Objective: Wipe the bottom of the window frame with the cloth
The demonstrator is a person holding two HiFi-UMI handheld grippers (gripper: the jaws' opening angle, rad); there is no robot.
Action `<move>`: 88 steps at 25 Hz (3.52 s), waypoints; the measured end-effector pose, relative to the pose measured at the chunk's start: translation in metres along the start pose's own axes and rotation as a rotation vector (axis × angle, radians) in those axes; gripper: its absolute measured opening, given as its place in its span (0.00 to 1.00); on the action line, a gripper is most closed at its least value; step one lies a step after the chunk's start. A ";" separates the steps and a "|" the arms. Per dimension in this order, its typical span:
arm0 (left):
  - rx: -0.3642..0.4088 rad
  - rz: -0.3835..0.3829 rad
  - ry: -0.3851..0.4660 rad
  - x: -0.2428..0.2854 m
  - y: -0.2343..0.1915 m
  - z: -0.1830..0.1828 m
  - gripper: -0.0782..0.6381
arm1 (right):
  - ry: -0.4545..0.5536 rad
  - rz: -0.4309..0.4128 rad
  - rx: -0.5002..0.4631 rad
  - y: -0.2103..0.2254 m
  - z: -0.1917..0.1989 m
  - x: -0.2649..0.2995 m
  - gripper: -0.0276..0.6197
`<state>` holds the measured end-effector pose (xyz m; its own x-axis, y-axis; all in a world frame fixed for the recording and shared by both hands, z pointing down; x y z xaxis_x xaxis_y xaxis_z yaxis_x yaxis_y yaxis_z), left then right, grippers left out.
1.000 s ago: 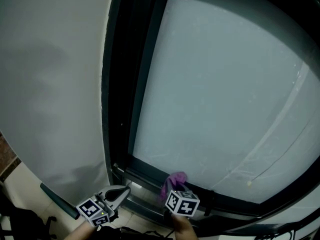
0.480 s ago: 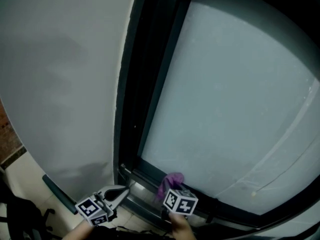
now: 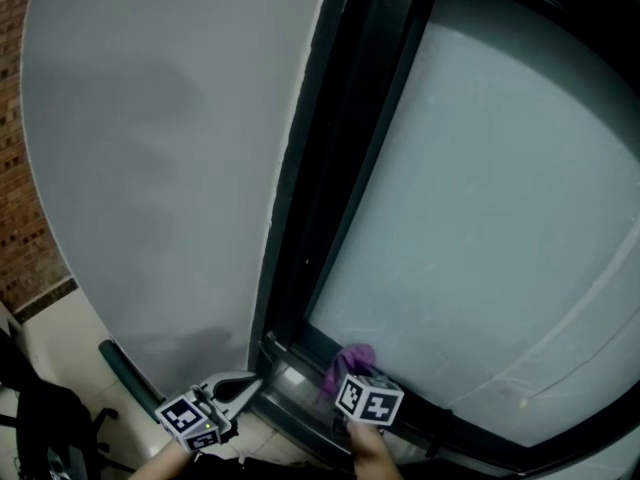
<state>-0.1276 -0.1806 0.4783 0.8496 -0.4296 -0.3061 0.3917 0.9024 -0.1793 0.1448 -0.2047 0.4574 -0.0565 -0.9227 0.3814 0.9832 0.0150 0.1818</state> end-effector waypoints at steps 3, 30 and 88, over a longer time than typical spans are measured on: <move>-0.006 -0.005 0.022 -0.004 0.000 -0.005 0.11 | -0.016 -0.018 -0.023 -0.008 -0.002 0.009 0.17; -0.012 -0.099 0.050 -0.026 -0.013 -0.006 0.11 | -0.122 -0.125 -0.294 -0.057 -0.020 0.057 0.17; -0.020 -0.050 -0.001 0.015 -0.010 -0.044 0.11 | 0.379 -0.292 -0.075 0.005 0.024 -0.142 0.16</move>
<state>-0.1346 -0.1973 0.4348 0.8296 -0.4737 -0.2955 0.4262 0.8792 -0.2128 0.1532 -0.0642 0.4254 -0.2787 -0.9597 -0.0358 0.9462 -0.2808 0.1606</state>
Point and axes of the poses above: the fingertips, and each gripper's own axes: x forward along the fingers, y to its right, z out of its underside, the point moved 9 cm from there along -x, backward along the fingers, and after that the axes turned 7 degrees about y, right-handed, at the moved point
